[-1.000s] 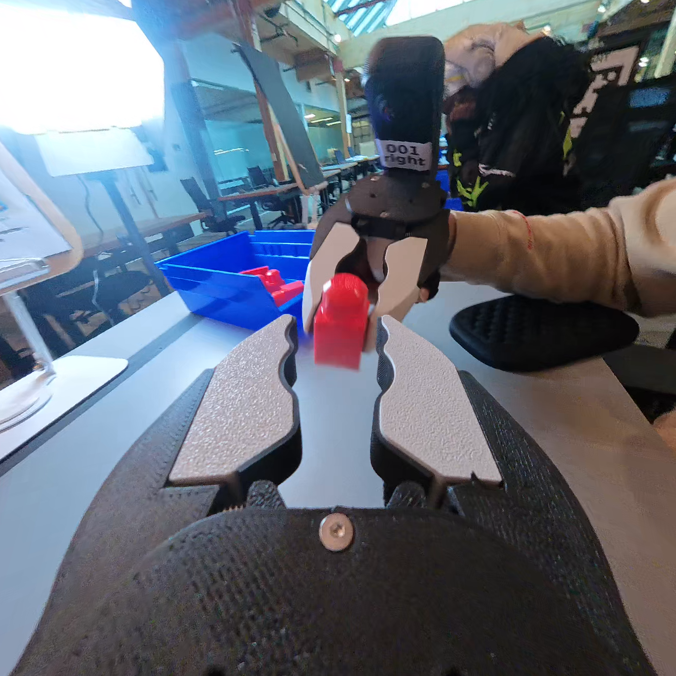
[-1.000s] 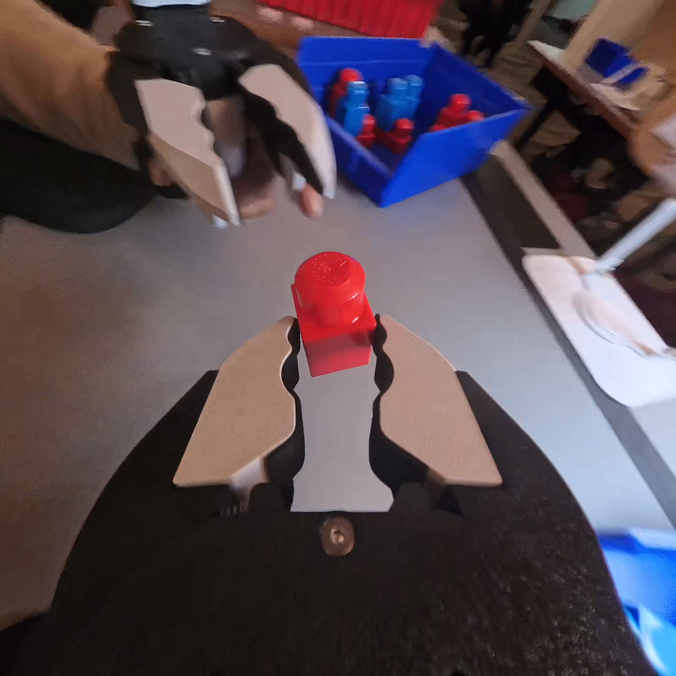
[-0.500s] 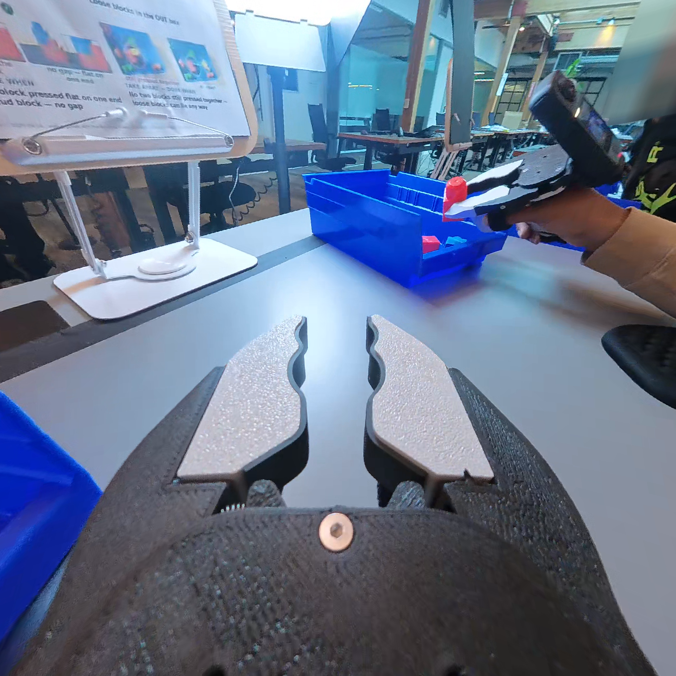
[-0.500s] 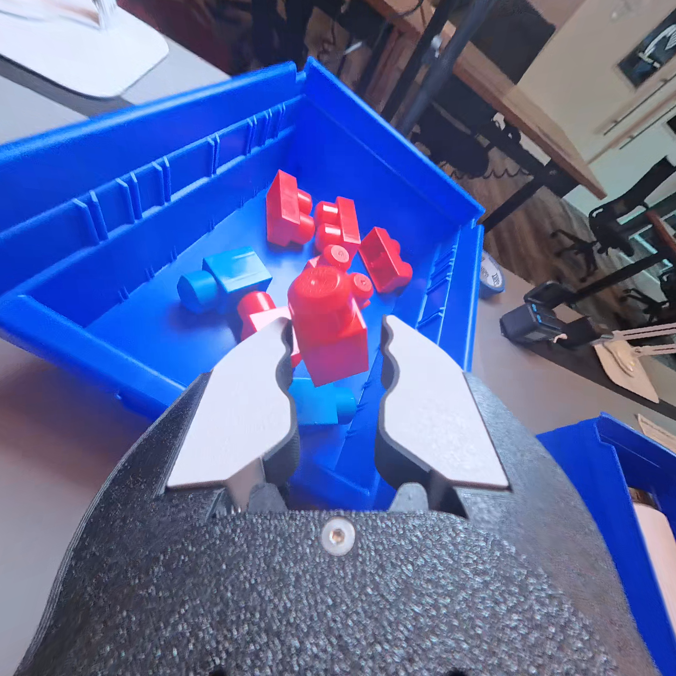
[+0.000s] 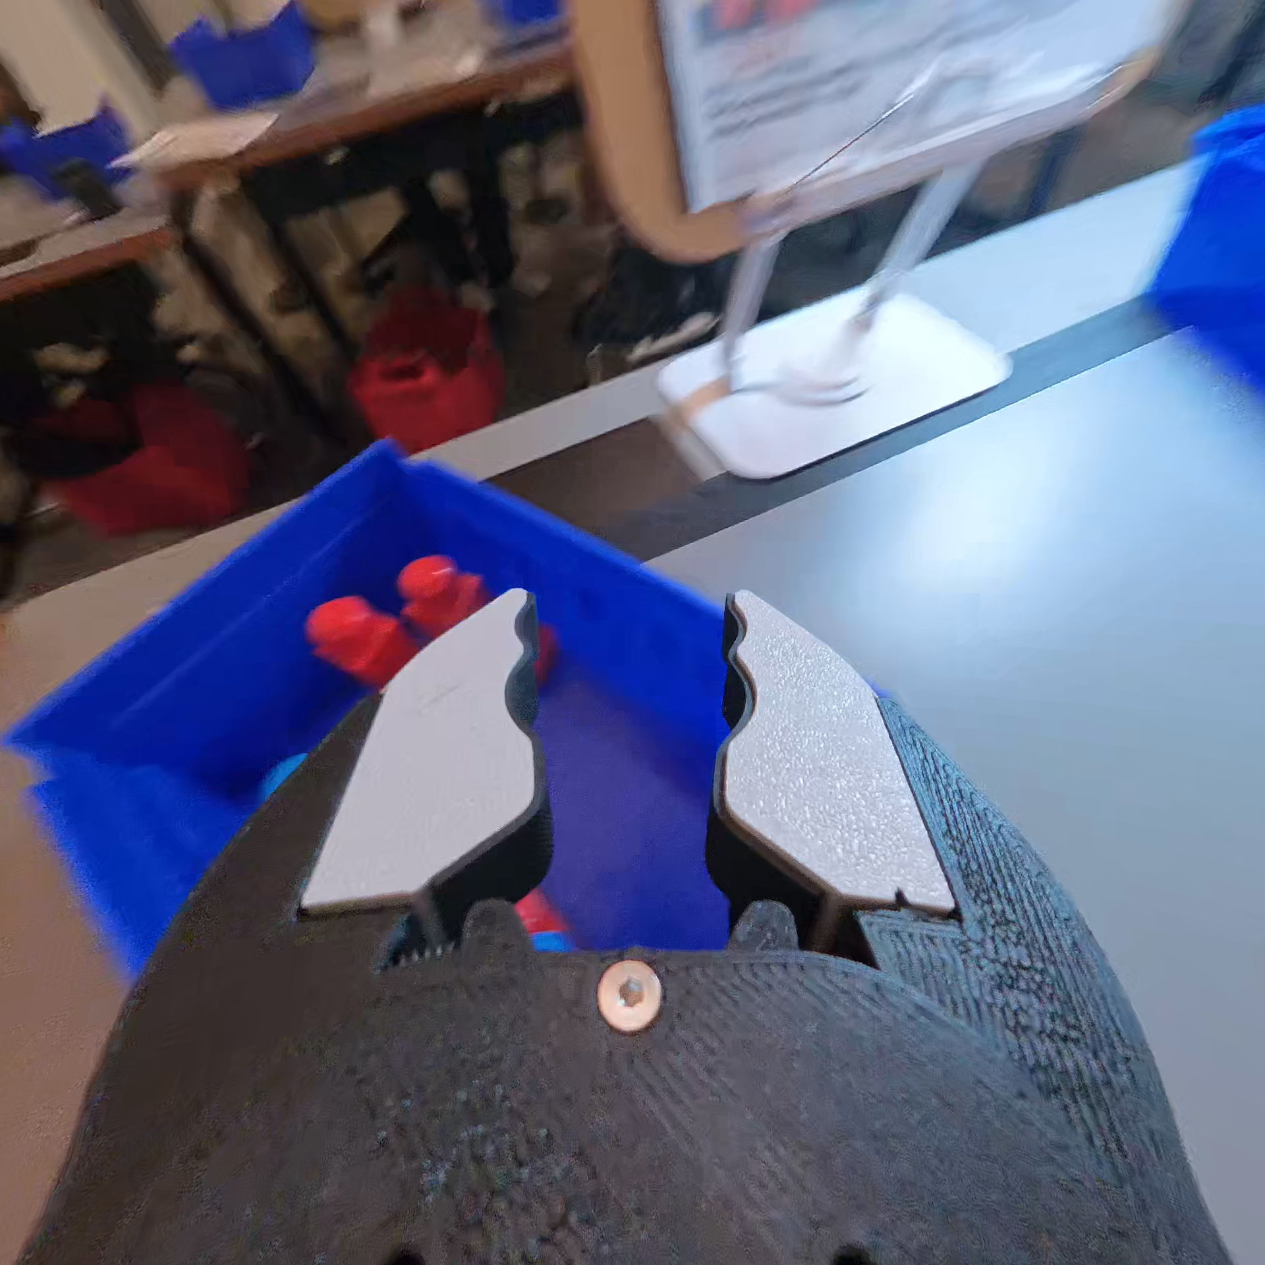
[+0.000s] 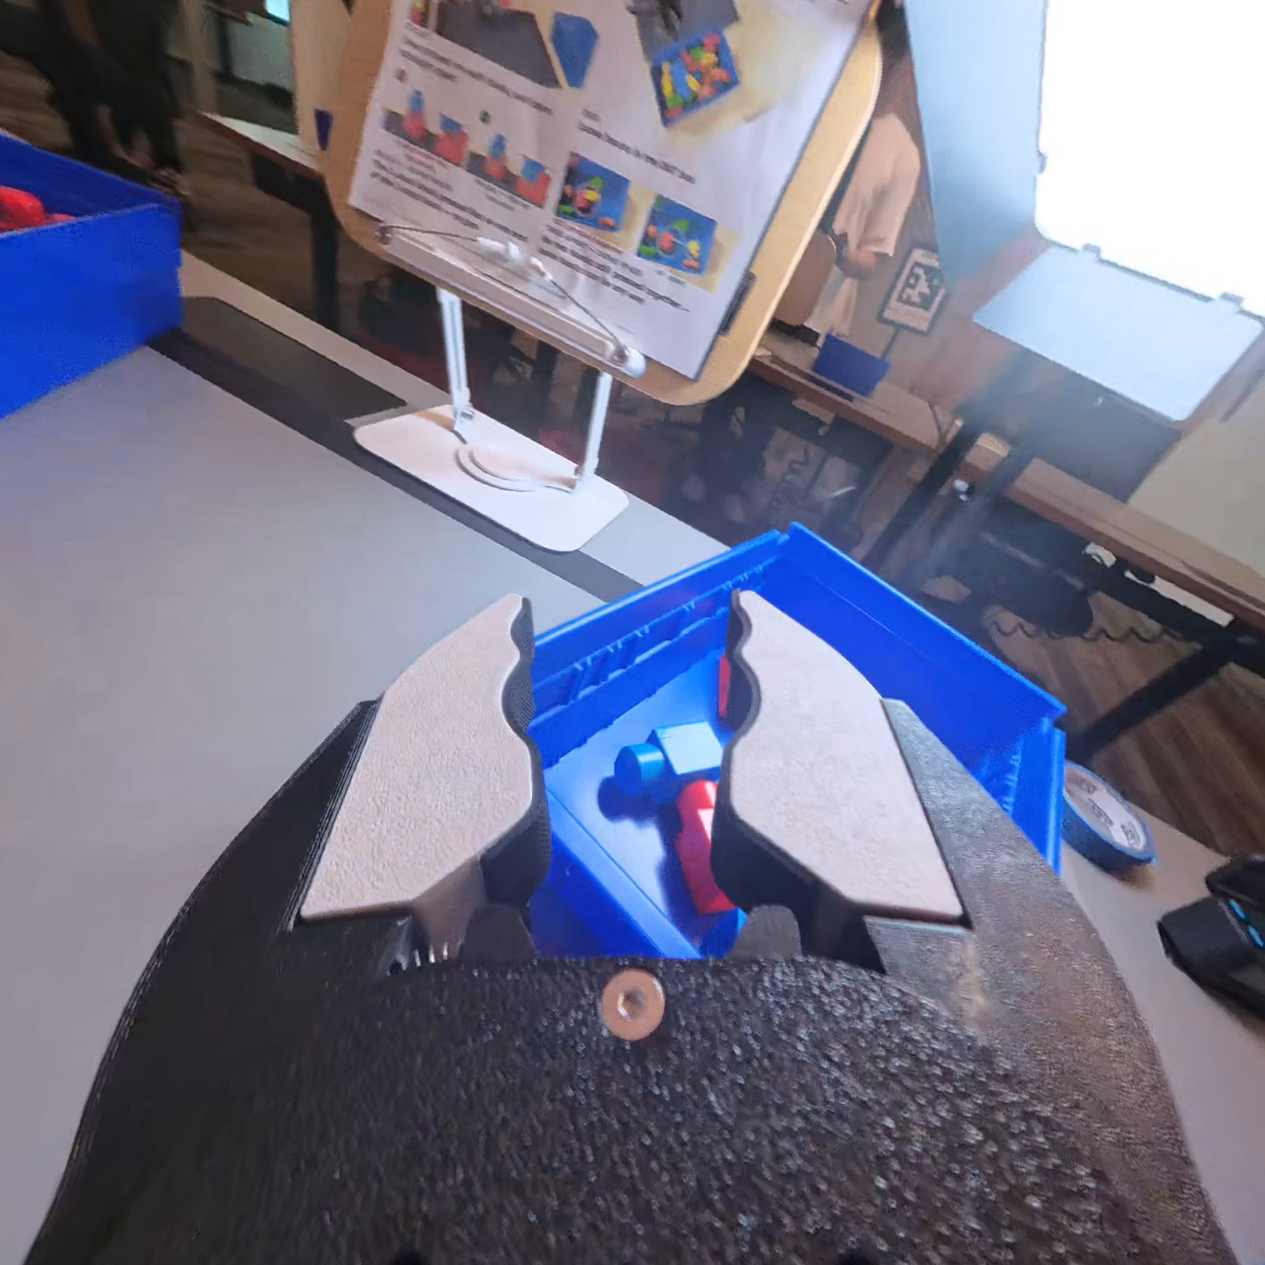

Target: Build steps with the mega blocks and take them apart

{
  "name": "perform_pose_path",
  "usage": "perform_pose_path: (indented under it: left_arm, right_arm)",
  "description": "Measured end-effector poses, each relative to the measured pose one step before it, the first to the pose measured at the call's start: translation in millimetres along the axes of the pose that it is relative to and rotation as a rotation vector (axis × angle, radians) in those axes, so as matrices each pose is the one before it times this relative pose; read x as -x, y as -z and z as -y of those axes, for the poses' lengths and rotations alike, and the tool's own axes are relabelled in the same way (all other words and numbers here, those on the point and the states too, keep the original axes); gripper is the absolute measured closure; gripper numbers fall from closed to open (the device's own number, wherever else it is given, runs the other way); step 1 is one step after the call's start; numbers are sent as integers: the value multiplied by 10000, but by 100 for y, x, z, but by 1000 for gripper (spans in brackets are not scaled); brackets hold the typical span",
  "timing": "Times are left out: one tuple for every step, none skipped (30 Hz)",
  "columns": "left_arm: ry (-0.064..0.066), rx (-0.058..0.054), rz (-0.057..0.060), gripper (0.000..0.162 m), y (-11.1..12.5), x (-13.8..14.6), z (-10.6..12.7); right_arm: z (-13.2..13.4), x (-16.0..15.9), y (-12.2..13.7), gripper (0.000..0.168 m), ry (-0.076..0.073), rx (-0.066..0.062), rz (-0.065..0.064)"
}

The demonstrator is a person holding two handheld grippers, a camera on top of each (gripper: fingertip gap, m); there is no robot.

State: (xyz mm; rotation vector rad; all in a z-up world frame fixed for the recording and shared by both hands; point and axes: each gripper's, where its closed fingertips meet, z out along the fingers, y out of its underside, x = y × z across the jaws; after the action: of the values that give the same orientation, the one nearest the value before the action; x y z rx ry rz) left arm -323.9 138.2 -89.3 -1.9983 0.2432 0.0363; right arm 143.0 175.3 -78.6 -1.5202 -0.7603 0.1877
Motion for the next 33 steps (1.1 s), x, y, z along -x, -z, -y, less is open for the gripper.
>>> perform_pose_path:
  left_arm:
    - [-286, 694, 690, 110, -713, 2547, -631]
    - [-226, 812, 462, 109, -871, 2094, -887]
    - [-95, 897, 270, 106, -976, 1664, -1030]
    - [-23, 737, 258, 106, -981, 1475, -861]
    - [-83, 713, 236, 106, -940, 1265, -859]
    - [-134, 841, 126, 105, -904, 922, -1044]
    - [-176, 961, 81, 102, -864, 719, -1200]
    - [-179, 857, 119, 100, -800, 653, -1040]
    - [-98, 668, 76, 100, -726, 494, -815]
    - [28, 599, -122, 101, -683, 135, -703]
    - [115, 522, -292, 101, -654, -152, -591]
    - [217, 333, -387, 105, -420, -253, -202]
    - [424, -169, -302, 108, -99, -98, 531]
    - [222, 151, -191, 116, -200, -98, 39]
    - [112, 228, -82, 128, -108, -27, -106]
    - [39, 164, -51, 129, -84, -35, -61]
    - [23, 109, -13, 129, -26, -9, -44]
    - [-6, 64, 12, 129, -7, 11, -34]
    - [-22, 38, 3, 130, -1, -26, -26]
    - [-33, -40, 19, 130, 16, -16, 11]
    - [-52, -57, 23, 130, 48, -30, 12]
    - [-78, -35, 43, 130, 53, -32, -59]
    - [-132, -84, 152, 130, 110, 114, -21]
    - [-146, -187, 266, 132, 292, 315, 110]
    - [-212, -717, 125, 162, 833, 124, 858]
    - [-22, -599, 222, 162, 1069, 324, 950]
    - [-140, -442, -29, 162, 1109, -108, 805]
    - [-222, -473, 200, 162, 1187, 155, 882]
    - [-182, -375, 136, 162, 1114, 100, 779]
    - [-95, -293, -44, 162, 929, -126, 641]
    - [-91, -211, -17, 162, 712, -95, 470]
    - [-104, -90, 93, 162, 443, 61, 205]
    - [-72, -4, 90, 162, 164, 119, -20]
  right_arm:
    - [114, 944, -133, 114, 332, -87, 178]
    - [-17, 893, -178, 114, 405, -22, 143]
    - [-106, 795, -198, 114, 437, 31, 111]
    - [-134, 710, -205, 114, 427, 62, 94]
    - [-139, 623, -205, 114, 375, 65, 89]
    - [-101, 574, -183, 114, 296, 40, 104]
    - [-69, 527, -169, 114, 211, 18, 134]
    - [-63, 453, -139, 114, 128, 14, 136]
    - [-74, 356, -129, 114, 64, 25, 111]
    - [-91, 279, -109, 114, 30, 29, 102]
    - [-81, 247, -83, 115, 14, 10, 103]
    - [-86, 208, -67, 115, -8, -2, 93]
    - [-101, 181, -69, 116, -29, 13, 88]
    - [-133, 148, -60, 116, -36, 36, 78]
    - [-146, 98, -38, 116, -24, 40, 50]
    - [-106, 74, -24, 116, -6, 31, 31]
    - [-97, 41, -19, 117, 3, 26, 19]
    - [-45, 22, -4, 117, 3, 14, 11]
    - [0, 15, 12, 117, 1, -2, 11]
    - [19, -1, 20, 118, 2, -13, 3]
    - [39, -28, 45, 119, 11, -22, -20]
    - [64, -61, 62, 119, 19, -25, -42]
    - [51, -65, 52, 120, 13, -18, -39]
    - [67, -51, 60, 120, -7, -22, -26]
    - [95, -36, 67, 120, -27, -44, -17]
    - [129, -22, 74, 120, -39, -59, -6]
    - [131, 16, 52, 120, -39, -65, 6]
    - [117, 41, 24, 120, -31, -51, 10]
    - [58, 59, -2, 120, -18, -20, 7]
    - [38, 86, -31, 120, -2, 1, 12]
    - [38, 116, -24, 120, 11, 2, 24]
    - [56, 144, -25, 120, 17, 0, 30]
    - [53, 142, -3, 120, 24, 2, 27]
